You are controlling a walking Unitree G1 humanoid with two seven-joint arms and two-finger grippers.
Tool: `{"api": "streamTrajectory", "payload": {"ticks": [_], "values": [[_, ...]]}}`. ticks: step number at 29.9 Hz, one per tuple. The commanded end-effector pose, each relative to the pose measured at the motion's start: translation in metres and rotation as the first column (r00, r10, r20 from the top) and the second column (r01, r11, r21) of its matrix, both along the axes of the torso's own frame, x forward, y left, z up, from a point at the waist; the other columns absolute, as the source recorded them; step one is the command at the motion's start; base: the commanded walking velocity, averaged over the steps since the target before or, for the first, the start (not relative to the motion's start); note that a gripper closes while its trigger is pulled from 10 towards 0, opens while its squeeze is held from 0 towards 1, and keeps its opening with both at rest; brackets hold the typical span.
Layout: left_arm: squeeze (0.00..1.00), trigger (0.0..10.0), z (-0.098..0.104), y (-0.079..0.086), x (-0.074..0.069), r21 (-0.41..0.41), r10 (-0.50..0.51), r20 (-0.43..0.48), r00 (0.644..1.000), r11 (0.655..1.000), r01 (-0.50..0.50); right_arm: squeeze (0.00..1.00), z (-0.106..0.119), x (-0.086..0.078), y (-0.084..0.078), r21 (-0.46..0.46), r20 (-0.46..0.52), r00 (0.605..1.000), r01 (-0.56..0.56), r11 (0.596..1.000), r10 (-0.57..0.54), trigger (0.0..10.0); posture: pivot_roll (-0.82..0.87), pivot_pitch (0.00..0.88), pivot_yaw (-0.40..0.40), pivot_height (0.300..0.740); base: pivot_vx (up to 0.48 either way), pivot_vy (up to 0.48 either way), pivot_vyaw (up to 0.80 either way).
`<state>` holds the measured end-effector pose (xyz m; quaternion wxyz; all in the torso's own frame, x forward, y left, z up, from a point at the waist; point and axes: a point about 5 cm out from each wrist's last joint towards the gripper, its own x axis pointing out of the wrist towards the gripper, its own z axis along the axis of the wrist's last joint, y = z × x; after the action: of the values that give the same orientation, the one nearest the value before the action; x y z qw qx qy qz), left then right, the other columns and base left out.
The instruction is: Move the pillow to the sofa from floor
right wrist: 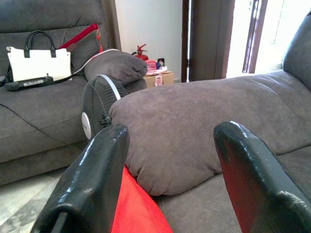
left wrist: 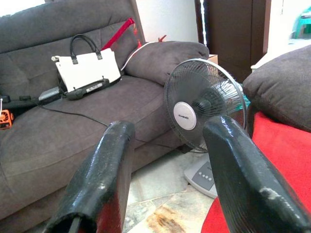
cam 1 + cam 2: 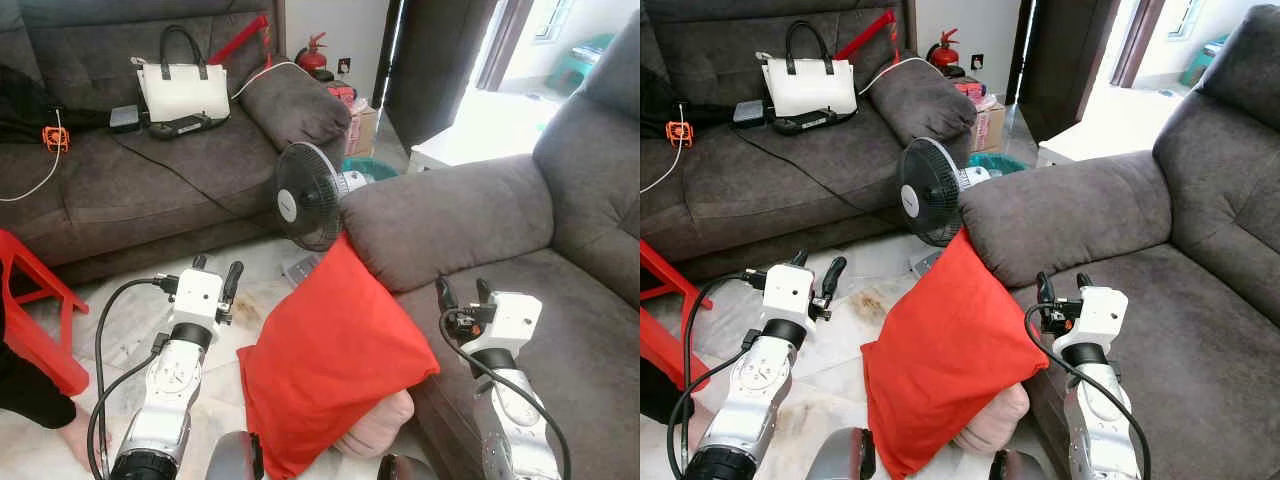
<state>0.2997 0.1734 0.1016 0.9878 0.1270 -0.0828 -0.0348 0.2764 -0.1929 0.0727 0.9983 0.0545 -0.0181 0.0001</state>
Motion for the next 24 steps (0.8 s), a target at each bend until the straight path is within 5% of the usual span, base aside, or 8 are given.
{"api": "streamTrajectory", "payload": {"ticks": [1,14,24], "values": [[0.0,10.0,-0.0014,-0.0015,0.0006,-0.007,-0.01,-0.014,1.0,1.0,0.009,0.0,-0.0034,-0.0008,-0.0048,-0.013,-0.028,1.0,0.011,1.0,-0.011,10.0,0.07,0.0,-0.06,0.613,0.0,0.0,0.0],[0.0,10.0,-0.0016,-0.0018,0.0003,-0.009,-0.007,-0.013,1.0,1.0,0.006,0.0,-0.001,0.0004,-0.0045,-0.03,-0.025,1.0,-0.007,1.0,0.006,10.0,0.07,0.0,-0.061,0.544,0.0,0.0,0.0],[0.0,10.0,-0.0017,-0.0021,0.0004,-0.01,-0.006,-0.014,1.0,1.0,0.006,0.0,0.004,0.0008,-0.007,-0.072,0.006,1.0,0.003,0.997,-0.003,10.0,0.07,0.0,-0.064,0.544,0.0,0.0,0.0]]}}
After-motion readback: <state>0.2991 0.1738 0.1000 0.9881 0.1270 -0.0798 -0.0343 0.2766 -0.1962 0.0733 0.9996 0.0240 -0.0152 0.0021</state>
